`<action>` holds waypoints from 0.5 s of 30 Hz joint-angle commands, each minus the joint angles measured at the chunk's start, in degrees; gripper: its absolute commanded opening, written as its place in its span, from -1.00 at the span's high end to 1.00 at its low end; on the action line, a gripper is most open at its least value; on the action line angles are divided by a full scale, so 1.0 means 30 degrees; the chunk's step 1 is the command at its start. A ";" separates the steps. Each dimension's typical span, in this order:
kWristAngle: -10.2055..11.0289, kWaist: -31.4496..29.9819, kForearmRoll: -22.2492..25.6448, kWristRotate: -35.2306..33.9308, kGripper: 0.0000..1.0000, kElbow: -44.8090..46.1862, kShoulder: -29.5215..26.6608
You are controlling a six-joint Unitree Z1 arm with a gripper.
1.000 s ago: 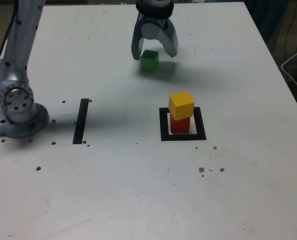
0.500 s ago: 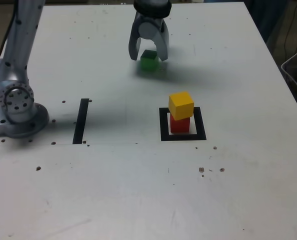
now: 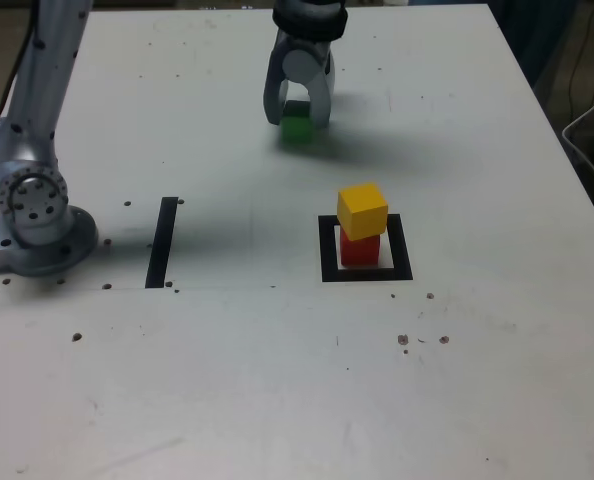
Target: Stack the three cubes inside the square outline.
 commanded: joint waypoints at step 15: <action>0.0410 -0.0627 0.1382 -0.0425 0.62 -0.0931 -0.1163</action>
